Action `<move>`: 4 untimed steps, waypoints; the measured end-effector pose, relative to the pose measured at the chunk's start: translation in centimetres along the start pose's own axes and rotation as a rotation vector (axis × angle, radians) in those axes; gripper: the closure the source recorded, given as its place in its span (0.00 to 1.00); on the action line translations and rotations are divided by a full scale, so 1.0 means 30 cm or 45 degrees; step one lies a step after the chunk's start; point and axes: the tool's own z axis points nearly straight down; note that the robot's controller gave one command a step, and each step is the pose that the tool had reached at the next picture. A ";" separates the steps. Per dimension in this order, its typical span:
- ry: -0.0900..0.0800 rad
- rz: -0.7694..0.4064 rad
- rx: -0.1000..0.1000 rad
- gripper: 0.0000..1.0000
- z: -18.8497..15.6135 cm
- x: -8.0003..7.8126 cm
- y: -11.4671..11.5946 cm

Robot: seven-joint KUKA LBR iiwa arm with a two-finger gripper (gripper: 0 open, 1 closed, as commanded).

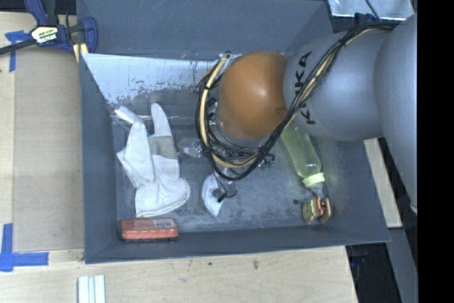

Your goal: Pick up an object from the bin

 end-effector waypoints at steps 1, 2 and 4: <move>0.001 0.122 0.000 1.00 0.025 -0.009 0.014; 0.002 0.139 0.000 1.00 0.020 -0.008 0.019; 0.001 0.140 -0.001 1.00 0.010 -0.009 0.018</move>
Offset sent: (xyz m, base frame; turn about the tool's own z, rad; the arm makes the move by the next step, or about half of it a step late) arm 0.0000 0.0000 0.0000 0.0000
